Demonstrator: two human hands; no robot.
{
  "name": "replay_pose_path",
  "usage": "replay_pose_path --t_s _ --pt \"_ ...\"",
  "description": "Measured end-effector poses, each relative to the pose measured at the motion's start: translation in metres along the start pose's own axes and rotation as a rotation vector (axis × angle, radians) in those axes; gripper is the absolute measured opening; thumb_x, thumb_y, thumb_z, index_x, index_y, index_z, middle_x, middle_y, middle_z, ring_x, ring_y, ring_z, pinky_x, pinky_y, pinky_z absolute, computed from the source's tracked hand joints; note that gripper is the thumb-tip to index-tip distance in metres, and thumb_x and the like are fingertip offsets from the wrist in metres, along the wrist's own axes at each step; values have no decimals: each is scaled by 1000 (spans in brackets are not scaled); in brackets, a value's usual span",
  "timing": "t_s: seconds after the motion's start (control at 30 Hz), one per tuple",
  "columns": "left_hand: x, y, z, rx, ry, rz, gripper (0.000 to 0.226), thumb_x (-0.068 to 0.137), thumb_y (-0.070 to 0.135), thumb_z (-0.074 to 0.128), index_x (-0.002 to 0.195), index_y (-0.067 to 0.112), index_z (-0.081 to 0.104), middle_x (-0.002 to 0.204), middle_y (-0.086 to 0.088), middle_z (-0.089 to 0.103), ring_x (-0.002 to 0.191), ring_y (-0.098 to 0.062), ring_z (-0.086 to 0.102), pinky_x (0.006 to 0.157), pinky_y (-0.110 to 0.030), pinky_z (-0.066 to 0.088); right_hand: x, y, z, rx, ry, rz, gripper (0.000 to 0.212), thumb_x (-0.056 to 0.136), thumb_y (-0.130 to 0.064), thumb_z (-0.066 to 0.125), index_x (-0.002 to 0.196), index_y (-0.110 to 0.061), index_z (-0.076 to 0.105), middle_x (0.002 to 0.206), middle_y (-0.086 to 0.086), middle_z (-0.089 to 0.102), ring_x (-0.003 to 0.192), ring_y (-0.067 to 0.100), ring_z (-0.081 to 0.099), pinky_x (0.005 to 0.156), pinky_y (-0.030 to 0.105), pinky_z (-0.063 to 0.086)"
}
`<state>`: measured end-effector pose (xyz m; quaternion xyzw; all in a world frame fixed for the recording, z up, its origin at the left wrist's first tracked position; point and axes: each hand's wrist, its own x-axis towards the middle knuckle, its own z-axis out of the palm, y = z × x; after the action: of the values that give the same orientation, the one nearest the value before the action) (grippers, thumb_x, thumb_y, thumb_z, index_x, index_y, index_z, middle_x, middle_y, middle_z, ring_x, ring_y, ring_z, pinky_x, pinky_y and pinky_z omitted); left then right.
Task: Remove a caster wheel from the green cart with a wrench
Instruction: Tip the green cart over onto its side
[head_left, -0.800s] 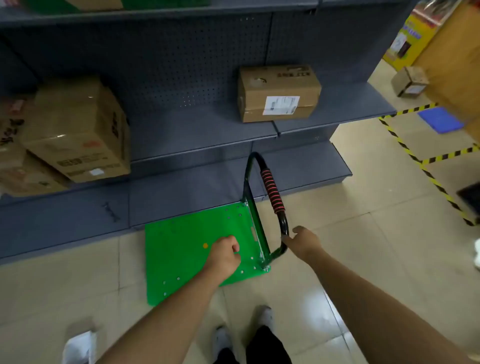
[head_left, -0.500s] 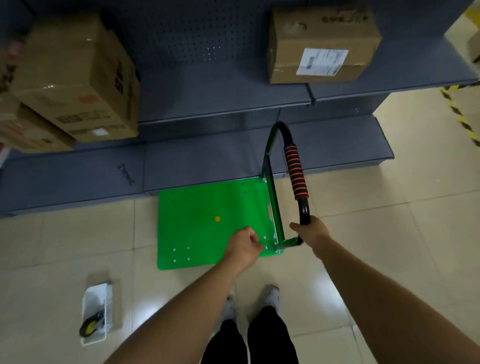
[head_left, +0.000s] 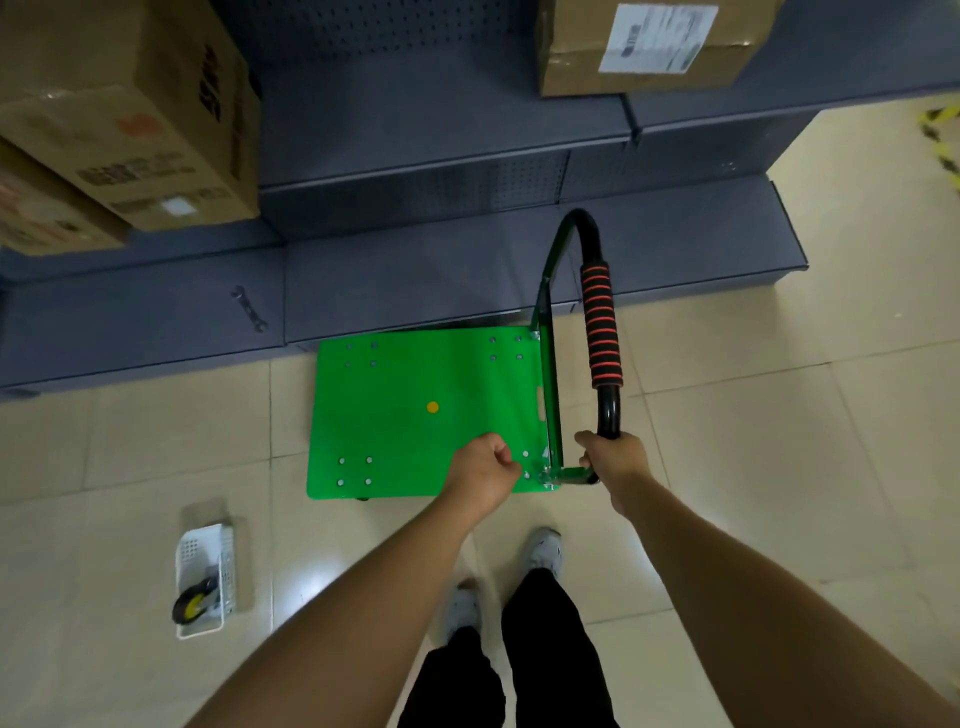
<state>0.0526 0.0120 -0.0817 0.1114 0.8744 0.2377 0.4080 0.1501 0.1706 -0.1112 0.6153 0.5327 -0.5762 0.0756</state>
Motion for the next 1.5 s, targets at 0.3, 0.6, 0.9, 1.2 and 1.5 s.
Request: replay_pose_path --t_s 0.3,0.6,0.9,1.2,1.5 --pt "-49 -46 30 78 -87 58 27 87 14 65 69 23 48 67 10 51 71 -16 50 47 -17 28 -52 80 15 132 61 -4 10 89 -7 64 94 0 60 76 15 56 64 25 53 52 28 43" --pt "-123 -109 74 98 -147 75 32 87 12 67 66 23 45 66 9 49 73 -18 49 57 -28 31 -119 184 40 208 56 114 8 83 -3 64 90 -1 61 71 14 58 56 23 53 53 30 45" --pt "-219 -171 105 119 -132 64 31 89 13 64 67 24 46 67 11 50 70 -14 50 56 -24 32 -192 277 35 310 90 143 7 83 -3 65 85 -3 58 64 12 56 57 24 52 58 34 44" --pt "-301 -245 137 201 -195 83 31 89 16 66 67 24 45 67 10 50 77 -17 52 61 -25 30 -277 383 37 335 147 226 10 87 -1 65 86 -4 55 63 11 54 56 24 49 57 34 43" --pt "-354 -334 154 245 -362 171 16 87 16 68 79 21 56 81 1 61 81 -20 57 66 -26 38 -357 455 67 385 195 246 16 86 -3 65 99 -1 56 69 12 57 62 26 55 60 35 50"
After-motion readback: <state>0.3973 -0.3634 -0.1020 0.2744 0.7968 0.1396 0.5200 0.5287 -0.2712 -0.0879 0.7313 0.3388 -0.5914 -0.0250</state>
